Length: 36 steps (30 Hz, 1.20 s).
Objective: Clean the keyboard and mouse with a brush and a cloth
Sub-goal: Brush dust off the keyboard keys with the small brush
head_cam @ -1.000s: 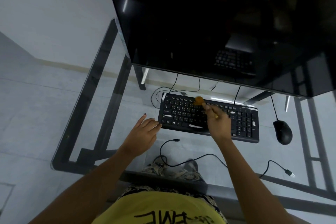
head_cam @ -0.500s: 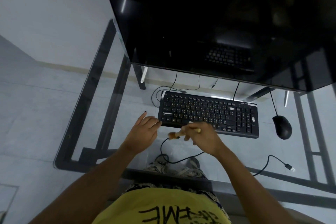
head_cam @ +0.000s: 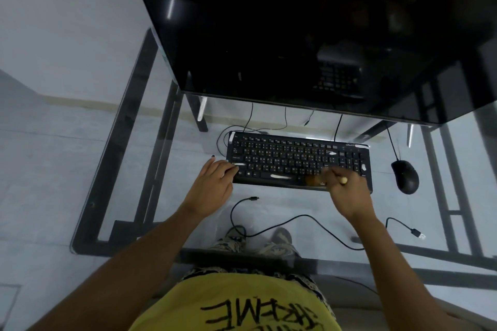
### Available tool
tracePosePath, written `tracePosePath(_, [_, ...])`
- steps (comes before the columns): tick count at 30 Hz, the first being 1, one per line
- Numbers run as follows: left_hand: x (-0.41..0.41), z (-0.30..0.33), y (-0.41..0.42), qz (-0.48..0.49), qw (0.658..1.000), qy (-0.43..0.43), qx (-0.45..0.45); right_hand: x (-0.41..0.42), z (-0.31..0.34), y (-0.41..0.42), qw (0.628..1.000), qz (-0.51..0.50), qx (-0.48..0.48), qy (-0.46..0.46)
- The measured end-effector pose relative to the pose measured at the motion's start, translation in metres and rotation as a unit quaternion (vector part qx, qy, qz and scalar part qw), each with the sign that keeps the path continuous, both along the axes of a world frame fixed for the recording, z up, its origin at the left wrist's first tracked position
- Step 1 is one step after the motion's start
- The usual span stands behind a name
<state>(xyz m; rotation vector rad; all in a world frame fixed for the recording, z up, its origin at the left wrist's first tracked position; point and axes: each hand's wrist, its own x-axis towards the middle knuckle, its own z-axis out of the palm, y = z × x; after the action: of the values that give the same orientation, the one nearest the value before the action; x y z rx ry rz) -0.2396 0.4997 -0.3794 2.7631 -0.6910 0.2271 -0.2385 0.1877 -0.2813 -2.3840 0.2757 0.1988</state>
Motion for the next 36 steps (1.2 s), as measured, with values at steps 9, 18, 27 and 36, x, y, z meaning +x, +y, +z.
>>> tracePosePath(9, [0.014,0.006,-0.021,-0.022,0.999,0.035,0.024,-0.001,-0.006,0.007,0.998,0.054,-0.024,-0.017])
tracePosePath(18, [0.032,0.018,-0.065,-0.060,0.997,0.044,0.005,-0.020,0.005,-0.017,0.997,-0.011,-0.034,0.070])
tracePosePath(27, [0.051,0.035,-0.172,-0.143,0.989,0.033,-0.017,-0.059,0.009,-0.106,0.988,-0.052,-0.069,-0.125])
tracePosePath(36, [0.050,0.030,-0.370,-0.229,0.972,0.039,-0.026,-0.105,-0.032,-0.256,0.966,-0.117,-0.227,-0.038])
